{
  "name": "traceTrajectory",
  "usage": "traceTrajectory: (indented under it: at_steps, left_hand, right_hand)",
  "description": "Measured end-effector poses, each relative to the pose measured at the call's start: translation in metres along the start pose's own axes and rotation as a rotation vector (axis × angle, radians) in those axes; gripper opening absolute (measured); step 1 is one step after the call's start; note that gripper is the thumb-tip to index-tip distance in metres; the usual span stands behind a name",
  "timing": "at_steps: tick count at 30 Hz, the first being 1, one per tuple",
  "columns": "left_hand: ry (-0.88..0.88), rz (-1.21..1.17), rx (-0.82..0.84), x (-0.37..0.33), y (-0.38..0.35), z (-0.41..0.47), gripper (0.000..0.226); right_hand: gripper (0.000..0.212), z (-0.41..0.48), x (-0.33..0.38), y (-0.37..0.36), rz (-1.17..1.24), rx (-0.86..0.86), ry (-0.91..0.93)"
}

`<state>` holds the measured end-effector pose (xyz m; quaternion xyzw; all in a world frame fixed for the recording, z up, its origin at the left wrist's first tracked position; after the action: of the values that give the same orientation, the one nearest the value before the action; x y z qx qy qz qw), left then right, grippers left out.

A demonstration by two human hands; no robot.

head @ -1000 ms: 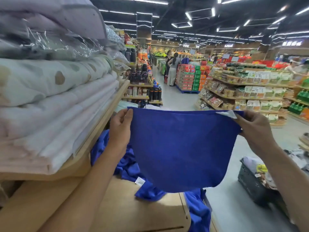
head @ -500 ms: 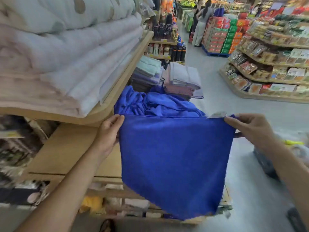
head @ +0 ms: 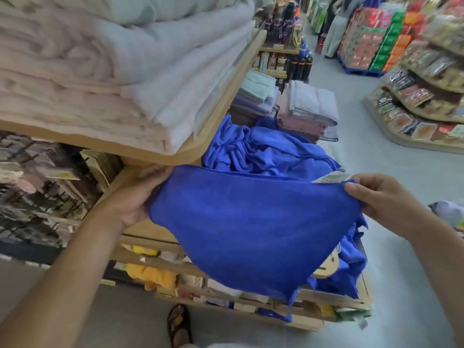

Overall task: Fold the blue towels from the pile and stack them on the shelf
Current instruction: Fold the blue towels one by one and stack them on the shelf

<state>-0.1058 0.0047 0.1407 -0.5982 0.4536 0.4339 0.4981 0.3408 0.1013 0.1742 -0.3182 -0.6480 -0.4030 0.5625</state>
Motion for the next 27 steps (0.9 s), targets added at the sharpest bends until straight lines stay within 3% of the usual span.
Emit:
traceTrajectory:
  at_steps: [3, 7, 10, 14, 16, 19, 22, 27]
  left_hand:
    - [0.005, 0.001, 0.084, -0.003, 0.013, -0.019, 0.056]
    - [-0.031, -0.043, 0.086, -0.001, 0.021, -0.019, 0.046]
    - [-0.024, -0.064, -0.023, 0.004, 0.027, -0.008, 0.045]
    - [-0.02, 0.139, -0.137, 0.016, 0.032, 0.013, 0.015]
    - [-0.04, 0.24, -0.212, 0.022, 0.031, 0.026, 0.018]
    - [-0.099, 0.448, -0.359, 0.024, 0.027, 0.041, 0.018]
    - [-0.128, 0.608, -0.487, 0.014, 0.023, 0.054, 0.027]
    - [0.013, 0.444, -0.505, 0.006, 0.03, 0.097, 0.025]
  right_hand:
    - [0.039, -0.01, 0.008, -0.003, 0.102, 0.095, -0.002]
    - [0.03, -0.002, 0.004, -0.011, 0.138, 0.058, -0.015]
    - [0.022, 0.013, -0.006, -0.016, 0.116, -0.017, -0.071]
    - [0.026, 0.035, -0.026, -0.016, -0.044, -0.092, -0.116]
    - [0.013, 0.045, -0.035, -0.015, -0.117, -0.12, -0.122]
    - [0.023, 0.063, -0.045, -0.008, -0.259, -0.174, -0.103]
    - [0.014, 0.08, -0.041, -0.004, -0.304, -0.265, -0.102]
    - [0.013, 0.117, -0.01, -0.002, -0.171, -0.376, -0.042]
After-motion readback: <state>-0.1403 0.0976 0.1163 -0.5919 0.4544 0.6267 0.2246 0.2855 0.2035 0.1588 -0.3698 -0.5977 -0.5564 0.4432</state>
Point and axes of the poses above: each hand's wrist, its own z-axis towards the middle knuckle, its own y-axis out of the back of the hand, x = y × z, the point moved 3 cm from there along z, towards the middle knuckle, and after that the axes turned 1 degree about y, right-handed, at the moved point
